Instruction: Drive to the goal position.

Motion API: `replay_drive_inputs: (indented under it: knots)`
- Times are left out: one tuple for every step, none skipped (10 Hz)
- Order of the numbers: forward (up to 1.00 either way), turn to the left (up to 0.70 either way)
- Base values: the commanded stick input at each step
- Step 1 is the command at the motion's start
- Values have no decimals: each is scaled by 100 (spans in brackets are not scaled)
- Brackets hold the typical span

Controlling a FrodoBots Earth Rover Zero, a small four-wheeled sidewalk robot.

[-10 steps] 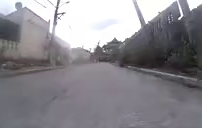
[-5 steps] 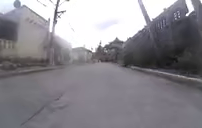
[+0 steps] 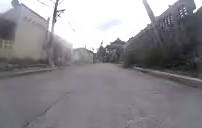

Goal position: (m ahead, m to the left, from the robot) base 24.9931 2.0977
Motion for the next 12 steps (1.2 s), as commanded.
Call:
replay_drive_inputs:
  knots:
    - [100, 0]
    - [100, -40]
    - [100, -40]
    - [100, -40]
    - [100, -40]
    - [100, -40]
    - [100, -40]
    - [100, -40]
    - [100, -40]
    - [100, -40]
    - [100, 0]
    - [100, 0]
